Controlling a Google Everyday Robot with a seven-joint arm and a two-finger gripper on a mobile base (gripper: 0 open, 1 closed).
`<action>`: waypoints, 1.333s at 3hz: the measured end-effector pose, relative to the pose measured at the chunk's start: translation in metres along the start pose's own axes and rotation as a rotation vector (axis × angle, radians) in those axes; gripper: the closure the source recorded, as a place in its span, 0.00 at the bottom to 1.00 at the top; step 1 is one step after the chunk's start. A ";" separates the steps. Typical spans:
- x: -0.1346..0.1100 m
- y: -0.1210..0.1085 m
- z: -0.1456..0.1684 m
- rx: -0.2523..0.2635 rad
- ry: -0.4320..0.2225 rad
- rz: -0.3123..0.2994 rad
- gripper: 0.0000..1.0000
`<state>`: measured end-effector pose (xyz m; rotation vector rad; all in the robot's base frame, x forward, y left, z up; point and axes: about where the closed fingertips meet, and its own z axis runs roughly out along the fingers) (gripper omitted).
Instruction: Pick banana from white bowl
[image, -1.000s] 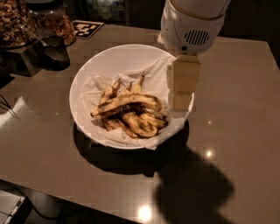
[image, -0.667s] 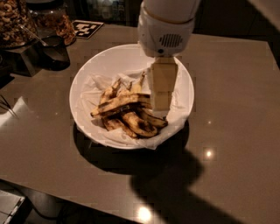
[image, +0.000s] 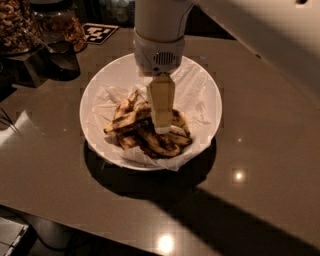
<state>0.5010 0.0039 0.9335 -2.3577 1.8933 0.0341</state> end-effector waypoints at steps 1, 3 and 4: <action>0.003 -0.010 0.024 -0.057 -0.008 0.012 0.27; 0.014 -0.008 0.054 -0.135 -0.013 0.042 0.51; 0.013 -0.008 0.056 -0.147 -0.020 0.053 0.76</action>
Offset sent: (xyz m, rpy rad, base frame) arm -0.0087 -0.0404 -0.0992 -0.1193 0.3312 -0.0491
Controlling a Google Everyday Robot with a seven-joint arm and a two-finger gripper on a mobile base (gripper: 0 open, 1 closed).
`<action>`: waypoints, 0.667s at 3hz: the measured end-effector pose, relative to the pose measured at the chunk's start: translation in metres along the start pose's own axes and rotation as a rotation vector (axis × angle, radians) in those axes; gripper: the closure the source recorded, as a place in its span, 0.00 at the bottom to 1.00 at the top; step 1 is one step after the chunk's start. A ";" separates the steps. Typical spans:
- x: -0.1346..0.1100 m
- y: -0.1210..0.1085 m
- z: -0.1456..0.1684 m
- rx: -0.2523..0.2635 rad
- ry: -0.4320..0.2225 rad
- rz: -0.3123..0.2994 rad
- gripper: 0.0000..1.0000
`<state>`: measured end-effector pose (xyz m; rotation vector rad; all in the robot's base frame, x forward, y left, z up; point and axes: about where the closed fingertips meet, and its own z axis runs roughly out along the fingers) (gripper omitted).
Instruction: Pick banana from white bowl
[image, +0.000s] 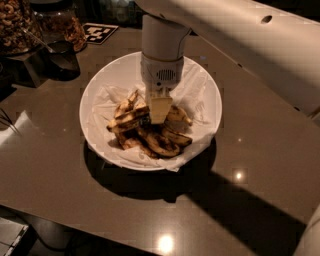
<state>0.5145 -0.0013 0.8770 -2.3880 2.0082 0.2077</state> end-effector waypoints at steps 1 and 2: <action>0.000 0.000 0.000 0.000 0.000 0.000 0.97; -0.005 0.013 -0.022 0.088 -0.036 -0.022 1.00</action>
Offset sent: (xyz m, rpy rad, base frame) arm -0.0506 -0.0130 0.0715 0.1077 -0.1897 0.0376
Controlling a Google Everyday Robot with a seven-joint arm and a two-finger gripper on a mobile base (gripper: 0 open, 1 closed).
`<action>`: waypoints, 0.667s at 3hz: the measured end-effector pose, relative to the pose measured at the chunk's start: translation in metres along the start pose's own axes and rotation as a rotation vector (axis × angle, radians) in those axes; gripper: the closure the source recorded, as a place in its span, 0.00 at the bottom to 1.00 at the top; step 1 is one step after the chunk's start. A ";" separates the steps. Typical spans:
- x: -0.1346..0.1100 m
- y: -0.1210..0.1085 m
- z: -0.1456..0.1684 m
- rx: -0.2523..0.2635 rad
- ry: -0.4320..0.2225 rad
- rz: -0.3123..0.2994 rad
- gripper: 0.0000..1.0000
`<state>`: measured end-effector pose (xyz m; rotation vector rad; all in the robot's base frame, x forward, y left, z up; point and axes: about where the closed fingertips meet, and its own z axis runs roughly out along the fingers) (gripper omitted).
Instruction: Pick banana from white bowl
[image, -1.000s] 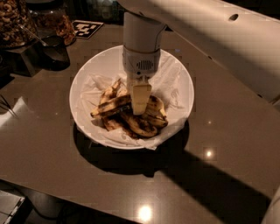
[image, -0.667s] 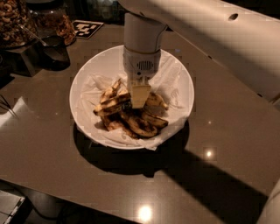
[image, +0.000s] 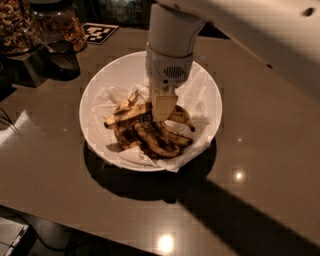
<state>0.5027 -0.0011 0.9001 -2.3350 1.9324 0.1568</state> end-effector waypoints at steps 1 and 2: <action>-0.004 0.030 -0.037 0.114 -0.027 -0.027 1.00; -0.007 0.081 -0.078 0.233 -0.003 -0.054 1.00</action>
Offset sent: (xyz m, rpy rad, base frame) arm -0.1579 -0.0434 0.1321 0.0171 -0.3813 0.0335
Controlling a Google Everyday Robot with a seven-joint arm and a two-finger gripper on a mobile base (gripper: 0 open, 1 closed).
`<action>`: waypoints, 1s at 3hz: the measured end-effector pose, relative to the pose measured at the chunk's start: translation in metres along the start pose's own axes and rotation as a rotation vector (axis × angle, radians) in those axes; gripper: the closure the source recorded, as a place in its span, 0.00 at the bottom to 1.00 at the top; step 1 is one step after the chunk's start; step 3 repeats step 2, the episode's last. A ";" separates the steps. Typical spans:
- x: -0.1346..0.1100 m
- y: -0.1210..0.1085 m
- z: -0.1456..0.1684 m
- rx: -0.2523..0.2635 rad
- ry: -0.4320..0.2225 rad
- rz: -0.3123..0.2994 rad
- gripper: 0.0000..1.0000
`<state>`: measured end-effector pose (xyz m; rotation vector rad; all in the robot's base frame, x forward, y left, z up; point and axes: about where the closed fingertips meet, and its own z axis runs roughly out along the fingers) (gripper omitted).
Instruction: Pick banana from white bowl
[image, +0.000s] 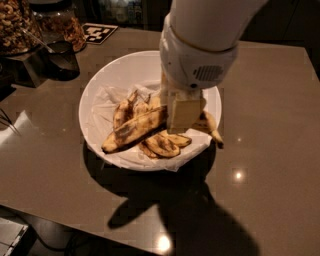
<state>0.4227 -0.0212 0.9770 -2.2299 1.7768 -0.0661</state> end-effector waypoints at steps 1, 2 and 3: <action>-0.003 0.027 -0.037 0.079 0.020 -0.007 1.00; -0.003 0.027 -0.038 0.080 0.020 -0.007 1.00; -0.003 0.027 -0.038 0.080 0.020 -0.007 1.00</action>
Offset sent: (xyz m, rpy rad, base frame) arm -0.1309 -0.0696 0.0516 0.0034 -0.1776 -0.0876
